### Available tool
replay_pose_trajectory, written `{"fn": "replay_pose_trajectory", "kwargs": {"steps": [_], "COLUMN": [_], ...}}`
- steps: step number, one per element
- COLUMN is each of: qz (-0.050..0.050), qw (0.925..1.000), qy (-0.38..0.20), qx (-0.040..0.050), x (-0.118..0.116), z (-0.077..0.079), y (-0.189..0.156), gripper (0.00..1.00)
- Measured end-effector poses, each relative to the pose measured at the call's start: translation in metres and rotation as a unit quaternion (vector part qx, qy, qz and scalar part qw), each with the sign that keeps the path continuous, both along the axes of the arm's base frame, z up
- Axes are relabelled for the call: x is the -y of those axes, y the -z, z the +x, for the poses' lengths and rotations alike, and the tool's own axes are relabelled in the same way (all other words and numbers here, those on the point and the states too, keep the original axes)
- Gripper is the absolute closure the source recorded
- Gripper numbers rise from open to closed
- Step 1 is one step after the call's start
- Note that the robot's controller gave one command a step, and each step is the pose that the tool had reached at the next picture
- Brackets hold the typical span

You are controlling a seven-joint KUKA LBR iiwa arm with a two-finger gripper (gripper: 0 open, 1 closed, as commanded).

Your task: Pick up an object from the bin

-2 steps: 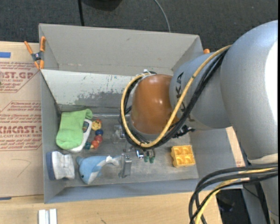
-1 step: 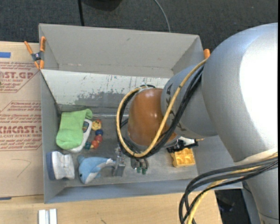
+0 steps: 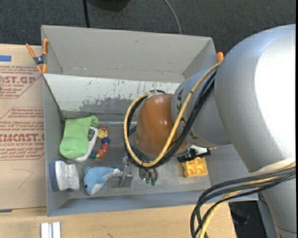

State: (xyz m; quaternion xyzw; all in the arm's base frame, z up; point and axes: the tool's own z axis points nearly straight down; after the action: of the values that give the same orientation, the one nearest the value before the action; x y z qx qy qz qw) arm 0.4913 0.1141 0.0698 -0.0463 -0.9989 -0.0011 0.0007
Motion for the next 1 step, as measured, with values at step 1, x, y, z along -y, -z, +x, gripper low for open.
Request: {"fn": "replay_pose_trajectory", "kwargs": {"steps": [1], "qz": [-0.001], "qw": [0.9995], "qy": [-0.033], "qx": [-0.0034], "x": [0.0027], "z": [0.0009], "y": [-0.028], "gripper": [1.0]}}
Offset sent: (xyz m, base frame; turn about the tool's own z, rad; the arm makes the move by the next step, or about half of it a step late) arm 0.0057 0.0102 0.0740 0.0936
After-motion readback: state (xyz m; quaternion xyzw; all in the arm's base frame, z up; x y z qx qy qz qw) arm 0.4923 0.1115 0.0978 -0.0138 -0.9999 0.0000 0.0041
